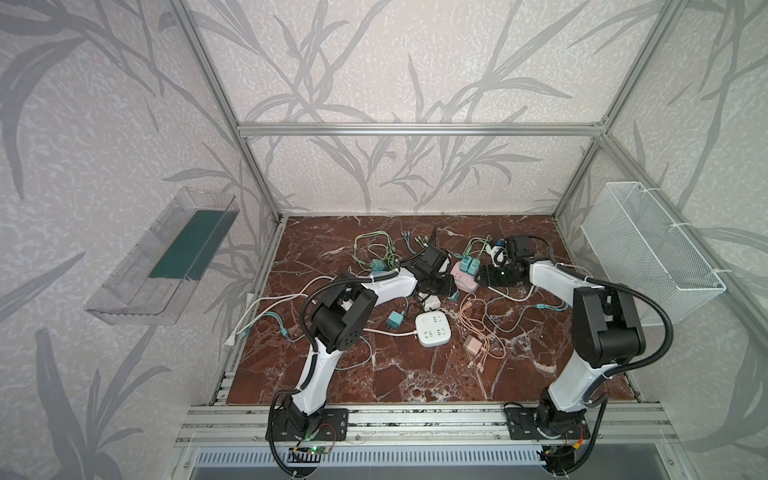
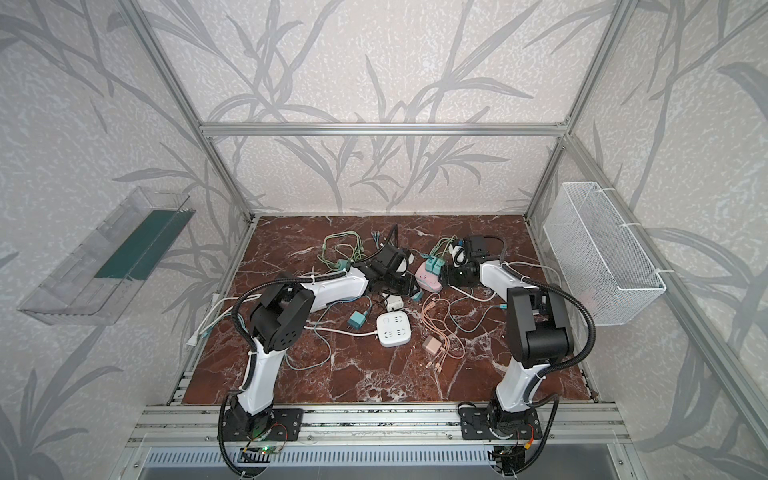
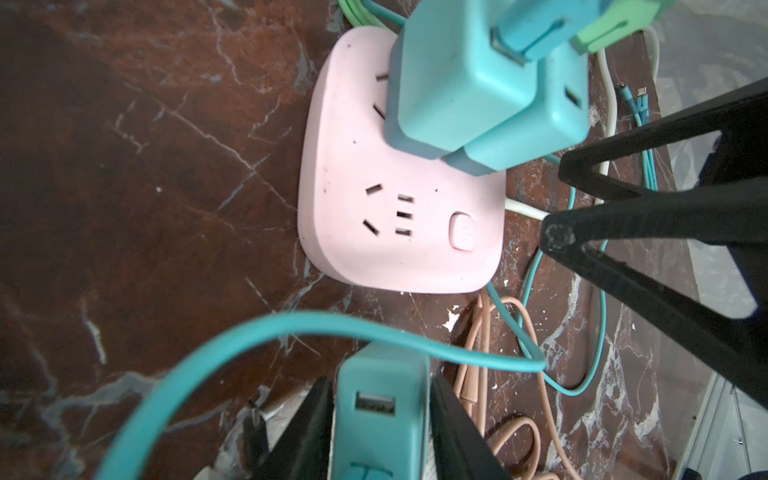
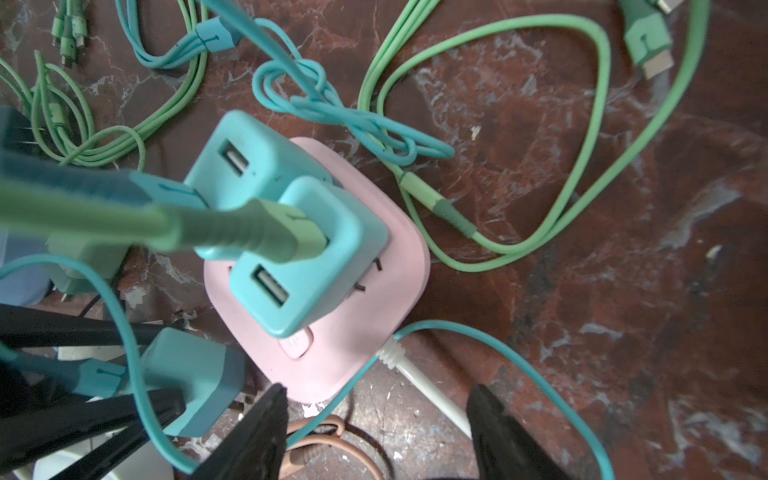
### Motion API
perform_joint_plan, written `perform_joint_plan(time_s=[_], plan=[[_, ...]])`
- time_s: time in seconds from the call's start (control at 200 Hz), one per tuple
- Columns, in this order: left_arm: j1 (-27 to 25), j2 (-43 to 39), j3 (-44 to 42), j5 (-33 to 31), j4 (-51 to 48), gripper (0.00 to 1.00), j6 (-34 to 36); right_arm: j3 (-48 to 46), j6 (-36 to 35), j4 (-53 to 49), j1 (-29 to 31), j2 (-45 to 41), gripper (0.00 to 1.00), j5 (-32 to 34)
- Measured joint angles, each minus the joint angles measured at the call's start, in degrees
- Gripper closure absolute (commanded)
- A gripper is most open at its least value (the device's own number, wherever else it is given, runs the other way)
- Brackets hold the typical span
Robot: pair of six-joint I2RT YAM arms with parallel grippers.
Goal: Pull the plug off the socket
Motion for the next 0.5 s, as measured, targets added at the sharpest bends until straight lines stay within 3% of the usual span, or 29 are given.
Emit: perform_joint_plan(time_s=[0.5], plan=[[2.3, -3.2, -0.5, -3.1, -4.2, 0.48, 3.1, 0.0, -18.5, 4.9, 0.0, -1.2, 0.30, 0.8]])
